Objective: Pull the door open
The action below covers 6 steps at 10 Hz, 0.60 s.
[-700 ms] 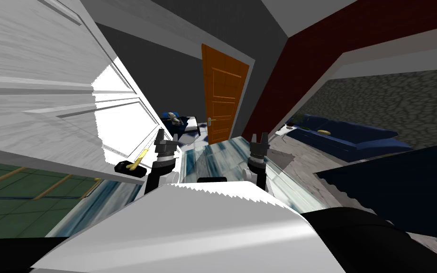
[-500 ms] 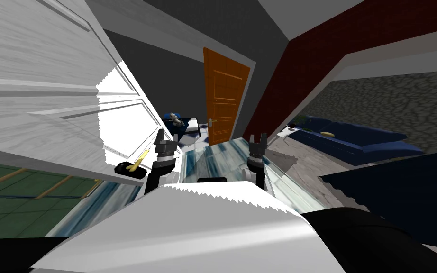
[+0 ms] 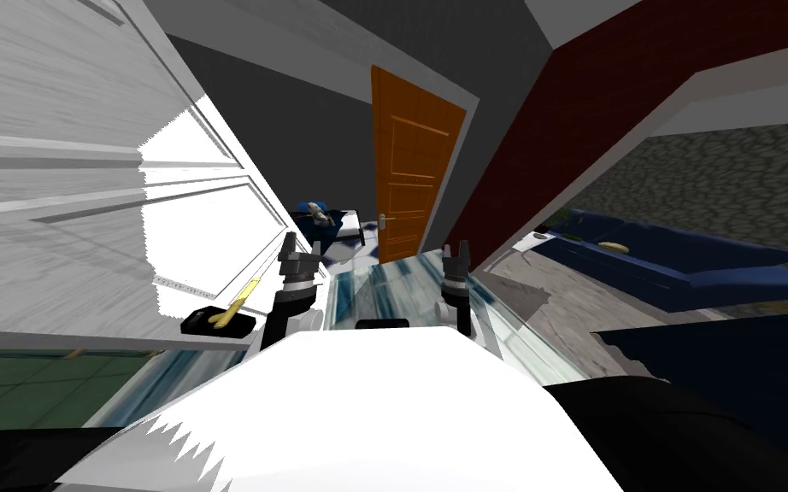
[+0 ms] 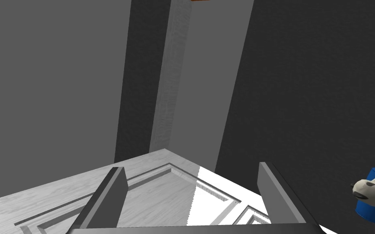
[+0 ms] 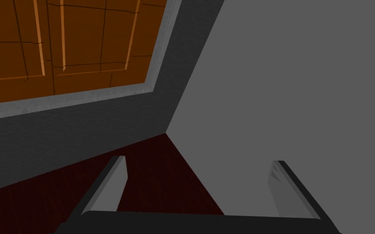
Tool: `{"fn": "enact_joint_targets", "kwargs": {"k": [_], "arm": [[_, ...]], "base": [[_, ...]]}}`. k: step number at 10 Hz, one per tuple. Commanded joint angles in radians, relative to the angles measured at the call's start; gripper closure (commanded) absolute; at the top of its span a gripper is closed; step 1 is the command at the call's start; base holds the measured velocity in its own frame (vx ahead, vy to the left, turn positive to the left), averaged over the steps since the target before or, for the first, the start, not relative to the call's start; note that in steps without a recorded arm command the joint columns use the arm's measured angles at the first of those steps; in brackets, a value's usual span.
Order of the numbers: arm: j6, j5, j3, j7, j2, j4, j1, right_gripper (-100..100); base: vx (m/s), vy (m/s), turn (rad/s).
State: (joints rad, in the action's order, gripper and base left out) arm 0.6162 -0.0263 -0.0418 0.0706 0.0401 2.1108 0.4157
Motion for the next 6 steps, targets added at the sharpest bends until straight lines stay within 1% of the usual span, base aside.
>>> {"fn": "enact_joint_targets", "kwargs": {"k": [1, 2, 3, 5, 6], "arm": [[-0.01, -0.001, 0.005, 0.002, 0.005, -0.03, -0.019, -100], [-0.015, 0.0, 0.006, 0.005, 0.01, -0.048, -0.029, -100], [-0.025, 0.002, 0.007, 0.012, 0.021, -0.088, -0.05, -100], [-0.036, 0.004, 0.009, 0.019, 0.032, -0.13, -0.073, -100], [-0.042, 0.005, 0.01, 0.023, 0.038, -0.152, -0.085, -100]], "base": [[0.087, 0.005, 0.057], [0.094, 0.016, 0.064], [0.135, 0.01, 0.123], [0.14, 0.01, 0.08], [0.091, 0.02, 0.062]]}}
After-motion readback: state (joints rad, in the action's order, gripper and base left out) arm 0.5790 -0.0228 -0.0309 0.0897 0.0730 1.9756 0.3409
